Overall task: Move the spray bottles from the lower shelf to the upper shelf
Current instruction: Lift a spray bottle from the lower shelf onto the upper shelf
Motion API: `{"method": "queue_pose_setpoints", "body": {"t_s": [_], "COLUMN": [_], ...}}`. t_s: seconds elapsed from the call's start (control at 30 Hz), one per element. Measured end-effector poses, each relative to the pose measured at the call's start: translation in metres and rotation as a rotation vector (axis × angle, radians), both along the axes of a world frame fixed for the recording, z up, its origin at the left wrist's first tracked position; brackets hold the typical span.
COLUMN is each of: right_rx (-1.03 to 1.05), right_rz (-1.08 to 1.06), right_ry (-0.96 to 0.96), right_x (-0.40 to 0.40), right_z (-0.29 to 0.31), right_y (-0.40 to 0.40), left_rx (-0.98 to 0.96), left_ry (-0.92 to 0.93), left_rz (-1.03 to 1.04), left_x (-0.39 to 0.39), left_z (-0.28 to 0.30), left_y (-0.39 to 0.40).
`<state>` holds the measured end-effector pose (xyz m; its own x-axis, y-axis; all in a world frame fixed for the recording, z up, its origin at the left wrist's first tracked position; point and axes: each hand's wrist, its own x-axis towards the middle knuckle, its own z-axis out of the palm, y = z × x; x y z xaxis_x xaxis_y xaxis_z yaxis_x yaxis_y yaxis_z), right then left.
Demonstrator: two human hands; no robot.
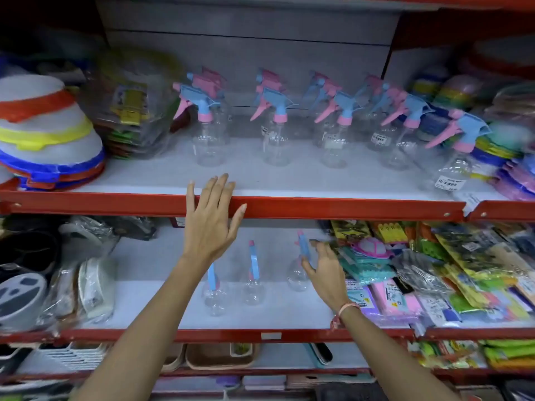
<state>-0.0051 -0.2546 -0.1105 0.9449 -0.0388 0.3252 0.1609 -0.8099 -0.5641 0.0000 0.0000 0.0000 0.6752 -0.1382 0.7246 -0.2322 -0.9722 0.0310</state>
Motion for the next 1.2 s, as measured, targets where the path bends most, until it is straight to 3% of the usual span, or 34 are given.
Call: {"method": "queue_pose_setpoints", "body": {"t_s": [0.13, 0.3, 0.73, 1.2], "right_rx": [0.266, 0.386, 0.41, 0.537], "right_rz": [-0.162, -0.192, -0.063, 0.199], "right_ry": [0.286, 0.345, 0.182, -0.037], "right_x": [0.016, 0.028, -0.011, -0.078], "right_z": [-0.014, -0.035, -0.015, 0.13], "right_y": [0.009, 0.02, -0.014, -0.047], "left_rx": [0.012, 0.03, 0.014, -0.02], "left_ry": [-0.029, -0.067, -0.083, -0.067], "left_rz": [0.024, 0.031, 0.044, 0.04], "left_x": [0.002, 0.008, 0.011, 0.007], "left_z": [-0.004, -0.009, -0.011, -0.011], "left_y": [-0.002, 0.003, 0.0, -0.003]}}
